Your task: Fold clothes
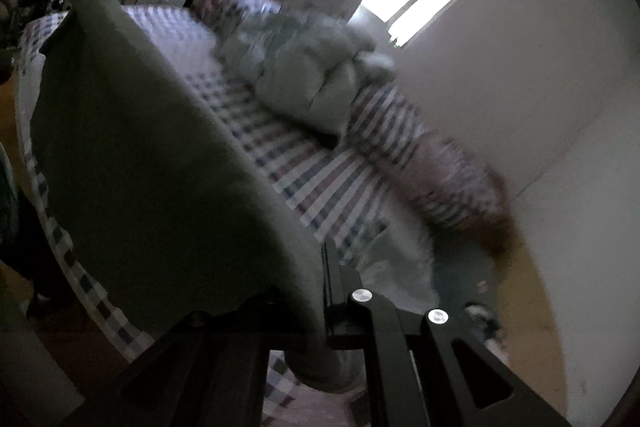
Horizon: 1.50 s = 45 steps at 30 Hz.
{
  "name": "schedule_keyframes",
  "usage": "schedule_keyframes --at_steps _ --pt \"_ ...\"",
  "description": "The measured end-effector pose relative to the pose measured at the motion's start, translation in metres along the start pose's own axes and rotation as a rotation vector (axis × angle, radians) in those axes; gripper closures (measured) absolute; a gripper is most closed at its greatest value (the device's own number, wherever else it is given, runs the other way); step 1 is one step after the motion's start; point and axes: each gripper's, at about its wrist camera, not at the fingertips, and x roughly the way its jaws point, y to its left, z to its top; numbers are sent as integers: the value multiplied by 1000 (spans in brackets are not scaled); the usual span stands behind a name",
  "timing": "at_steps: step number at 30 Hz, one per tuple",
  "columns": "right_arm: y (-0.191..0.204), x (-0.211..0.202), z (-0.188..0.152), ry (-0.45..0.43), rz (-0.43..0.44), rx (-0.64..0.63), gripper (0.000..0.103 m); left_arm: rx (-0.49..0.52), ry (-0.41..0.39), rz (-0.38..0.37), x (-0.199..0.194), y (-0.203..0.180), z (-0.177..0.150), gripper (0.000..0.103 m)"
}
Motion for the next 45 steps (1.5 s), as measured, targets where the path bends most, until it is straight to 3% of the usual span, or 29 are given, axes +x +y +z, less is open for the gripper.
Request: schedule_keyframes --at_steps 5,17,22,24,26,28,29,33,36,40,45 --pt "-1 90 11 89 62 -6 100 -15 44 137 74 27 22 94" --pt "-13 282 20 324 275 9 99 -73 180 350 222 87 61 92" --pt "-14 341 4 395 369 74 92 -81 240 369 250 113 61 77" --pt "-18 356 -3 413 401 119 87 -75 239 348 249 117 62 69" --pt "-25 368 -11 421 397 174 64 -55 212 328 242 115 66 57" --pt "-37 374 -18 415 367 243 53 -14 143 316 233 108 75 32" --pt "-44 376 -22 408 346 283 51 6 102 302 224 105 79 29" --pt "-68 373 -38 384 180 410 49 34 35 257 190 102 90 24" --pt "-80 359 -48 362 66 484 49 77 16 270 162 107 87 22" --pt "-79 319 -60 294 61 566 49 99 14 266 119 126 67 22" --pt "-54 261 -66 214 114 619 49 40 29 240 79 160 27 22"
